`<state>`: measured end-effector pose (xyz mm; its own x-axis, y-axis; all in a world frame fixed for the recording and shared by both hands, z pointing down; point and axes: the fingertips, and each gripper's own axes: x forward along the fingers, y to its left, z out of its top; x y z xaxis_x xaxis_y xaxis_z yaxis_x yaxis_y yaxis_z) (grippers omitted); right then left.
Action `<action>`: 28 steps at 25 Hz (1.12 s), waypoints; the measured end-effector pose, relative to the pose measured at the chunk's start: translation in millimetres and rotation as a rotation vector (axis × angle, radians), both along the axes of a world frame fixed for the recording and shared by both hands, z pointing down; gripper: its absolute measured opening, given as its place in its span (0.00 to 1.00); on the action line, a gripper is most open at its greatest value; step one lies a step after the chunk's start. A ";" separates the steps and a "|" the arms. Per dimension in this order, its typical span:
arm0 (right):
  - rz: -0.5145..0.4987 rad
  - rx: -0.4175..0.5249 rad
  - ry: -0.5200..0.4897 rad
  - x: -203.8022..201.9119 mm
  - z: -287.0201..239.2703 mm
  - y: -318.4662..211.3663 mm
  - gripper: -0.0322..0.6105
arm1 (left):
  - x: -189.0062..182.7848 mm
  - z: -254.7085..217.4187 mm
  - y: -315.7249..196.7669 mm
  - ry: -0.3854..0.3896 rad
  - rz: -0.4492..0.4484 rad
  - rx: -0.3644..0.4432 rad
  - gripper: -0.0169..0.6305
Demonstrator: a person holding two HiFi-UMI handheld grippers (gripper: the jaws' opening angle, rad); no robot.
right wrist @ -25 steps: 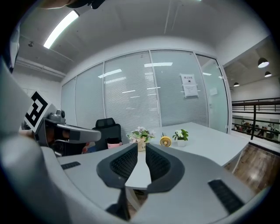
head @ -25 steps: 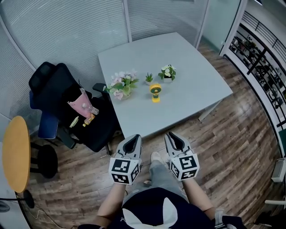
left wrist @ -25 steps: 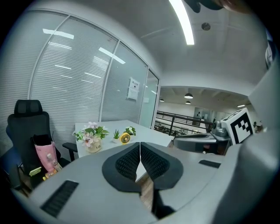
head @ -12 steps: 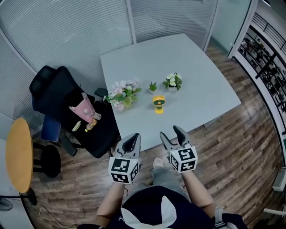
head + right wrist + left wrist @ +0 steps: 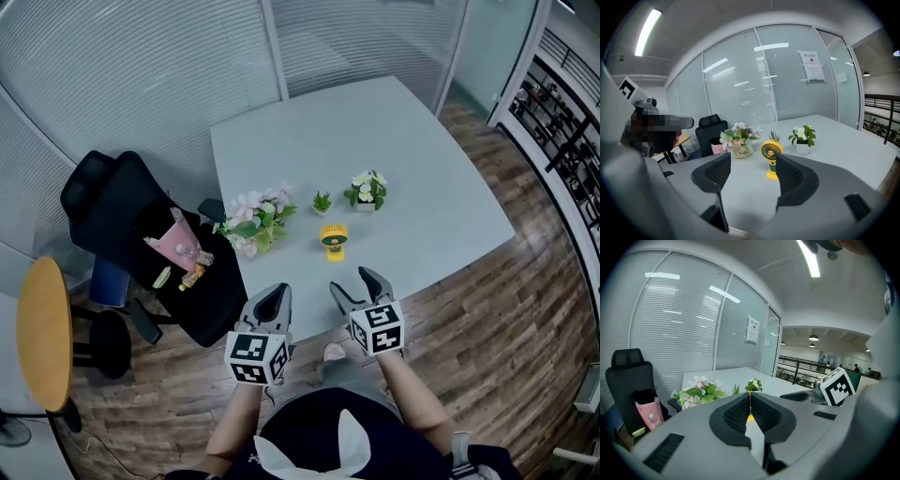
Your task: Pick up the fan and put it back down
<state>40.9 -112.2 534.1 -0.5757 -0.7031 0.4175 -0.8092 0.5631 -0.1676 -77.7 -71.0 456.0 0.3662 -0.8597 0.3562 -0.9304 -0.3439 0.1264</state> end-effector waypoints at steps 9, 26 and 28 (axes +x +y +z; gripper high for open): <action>-0.063 -0.088 0.060 -7.1 47.5 -45.7 0.51 | -11.5 19.9 -29.4 0.003 -0.065 -0.046 0.06; -0.027 -0.205 0.154 -21.9 131.4 -113.4 0.49 | -28.8 35.6 -40.5 -0.015 -0.128 -0.089 0.06; -0.016 -0.209 0.168 -23.6 137.4 -119.9 0.48 | -28.9 37.6 -40.9 -0.019 -0.128 -0.097 0.06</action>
